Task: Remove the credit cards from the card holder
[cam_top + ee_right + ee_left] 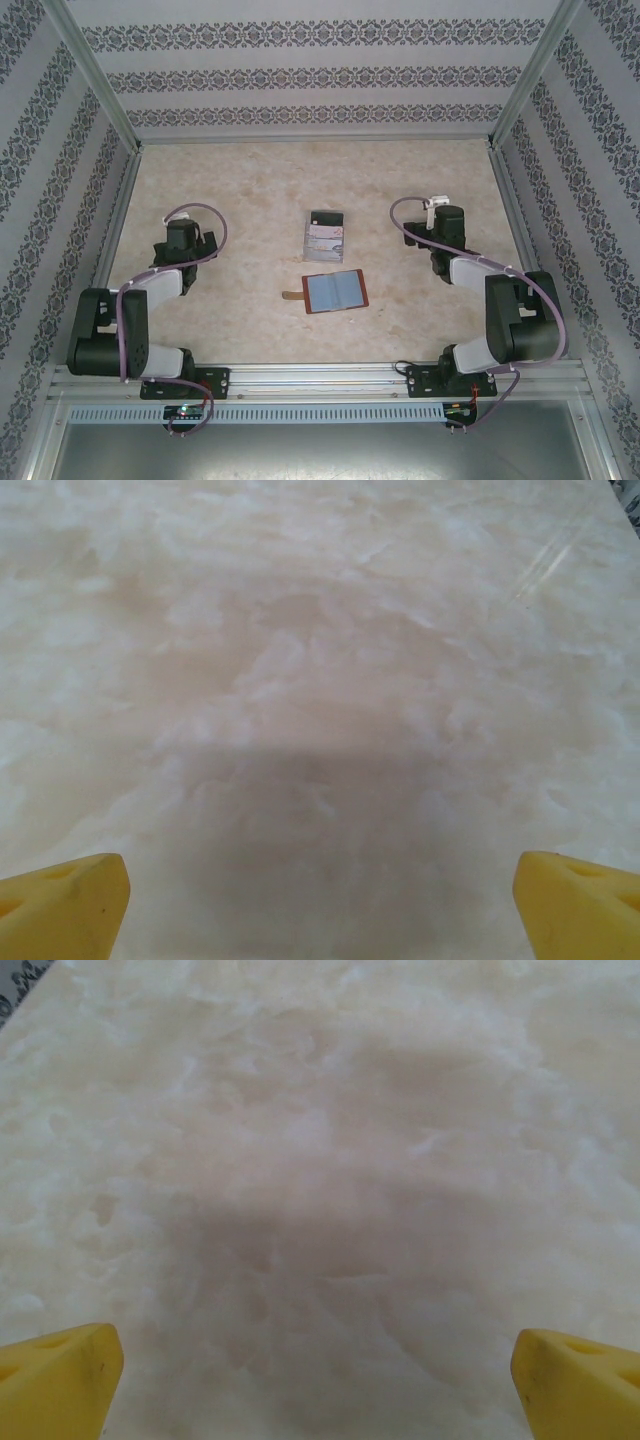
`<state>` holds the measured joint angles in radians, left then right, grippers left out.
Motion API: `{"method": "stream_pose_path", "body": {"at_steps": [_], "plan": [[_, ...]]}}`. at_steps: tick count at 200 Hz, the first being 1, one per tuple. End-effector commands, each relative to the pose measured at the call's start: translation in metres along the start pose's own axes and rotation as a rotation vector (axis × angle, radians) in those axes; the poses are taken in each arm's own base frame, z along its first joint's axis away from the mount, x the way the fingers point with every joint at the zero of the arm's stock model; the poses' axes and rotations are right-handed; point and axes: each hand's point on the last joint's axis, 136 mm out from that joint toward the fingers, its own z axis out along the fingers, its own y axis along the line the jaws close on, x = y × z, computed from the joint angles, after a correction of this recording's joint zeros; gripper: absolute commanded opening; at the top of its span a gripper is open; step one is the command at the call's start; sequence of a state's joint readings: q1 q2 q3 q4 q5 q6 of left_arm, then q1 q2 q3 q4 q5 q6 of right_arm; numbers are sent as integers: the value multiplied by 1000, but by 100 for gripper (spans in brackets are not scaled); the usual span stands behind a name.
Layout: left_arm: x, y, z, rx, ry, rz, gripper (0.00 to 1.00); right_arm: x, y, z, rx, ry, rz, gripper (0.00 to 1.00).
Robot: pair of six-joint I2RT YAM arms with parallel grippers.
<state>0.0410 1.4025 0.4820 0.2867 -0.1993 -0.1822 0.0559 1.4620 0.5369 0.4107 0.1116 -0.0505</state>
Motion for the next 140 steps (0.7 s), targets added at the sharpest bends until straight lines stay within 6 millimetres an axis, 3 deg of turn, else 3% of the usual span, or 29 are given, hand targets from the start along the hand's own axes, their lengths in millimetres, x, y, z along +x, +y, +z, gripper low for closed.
{"method": "stream_pose_path", "body": {"at_steps": [1,76,140], "plan": [[-58,-16,0,129,-236,-36,100,-35,0,-3,-9,-182,71,98],[-60,-24,6,202,-264,-28,100,-28,2,-9,-47,-274,85,98],[-49,-46,-5,274,-338,66,100,-26,-2,-8,-37,-273,99,98]]}}
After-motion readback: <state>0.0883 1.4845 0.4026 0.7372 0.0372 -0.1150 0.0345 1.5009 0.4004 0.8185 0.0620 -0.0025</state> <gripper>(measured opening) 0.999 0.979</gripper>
